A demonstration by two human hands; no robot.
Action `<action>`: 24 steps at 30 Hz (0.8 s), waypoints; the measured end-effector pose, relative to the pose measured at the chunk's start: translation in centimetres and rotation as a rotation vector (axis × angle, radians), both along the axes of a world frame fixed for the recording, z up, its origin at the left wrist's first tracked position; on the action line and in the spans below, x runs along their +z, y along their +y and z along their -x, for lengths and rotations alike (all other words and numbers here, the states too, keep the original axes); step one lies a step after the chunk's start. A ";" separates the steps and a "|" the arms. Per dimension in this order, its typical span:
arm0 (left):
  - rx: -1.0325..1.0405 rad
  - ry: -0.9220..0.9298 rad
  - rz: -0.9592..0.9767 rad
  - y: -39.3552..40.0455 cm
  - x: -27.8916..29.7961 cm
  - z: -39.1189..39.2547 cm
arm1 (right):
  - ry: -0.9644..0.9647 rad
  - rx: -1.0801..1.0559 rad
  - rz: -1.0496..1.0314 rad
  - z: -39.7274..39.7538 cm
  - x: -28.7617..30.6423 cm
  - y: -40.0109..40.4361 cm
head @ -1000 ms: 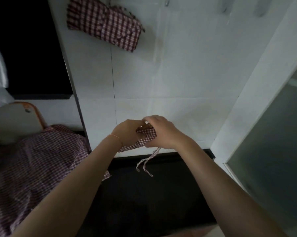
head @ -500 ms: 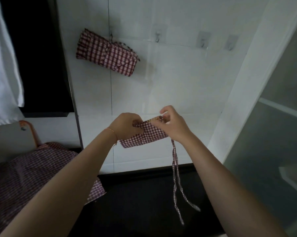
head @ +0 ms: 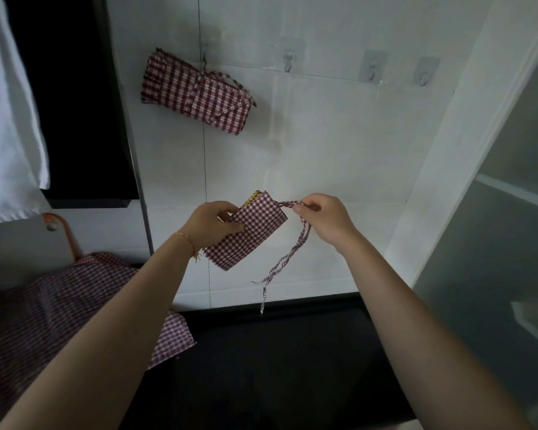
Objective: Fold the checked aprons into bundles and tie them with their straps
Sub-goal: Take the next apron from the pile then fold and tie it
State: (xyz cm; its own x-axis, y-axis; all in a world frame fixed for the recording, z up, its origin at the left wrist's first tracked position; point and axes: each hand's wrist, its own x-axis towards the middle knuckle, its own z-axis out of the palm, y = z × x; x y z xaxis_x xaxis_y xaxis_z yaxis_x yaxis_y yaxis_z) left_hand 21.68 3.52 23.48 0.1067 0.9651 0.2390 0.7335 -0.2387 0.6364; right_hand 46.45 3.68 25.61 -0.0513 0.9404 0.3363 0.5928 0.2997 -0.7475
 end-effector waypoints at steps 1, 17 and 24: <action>0.009 0.032 -0.003 0.1 -0.1 0.1 | -0.050 0.010 -0.016 0.0 0.1 0.0; -0.191 0.535 -0.088 -1.9 0.6 -3.1 | -0.680 0.361 0.244 3.7 4.8 -2.6; -0.450 0.252 -0.041 -3.2 0.7 -3.2 | -0.101 0.411 0.388 1.5 4.0 -1.6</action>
State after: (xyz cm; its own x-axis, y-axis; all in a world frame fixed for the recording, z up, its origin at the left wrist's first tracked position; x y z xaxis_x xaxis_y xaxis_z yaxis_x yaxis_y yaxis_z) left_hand 24.87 0.28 24.18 0.5681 0.8008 0.1895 0.6818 -0.5870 0.4366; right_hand 44.97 2.08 29.63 -0.4527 0.8900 -0.0548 0.5598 0.2358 -0.7944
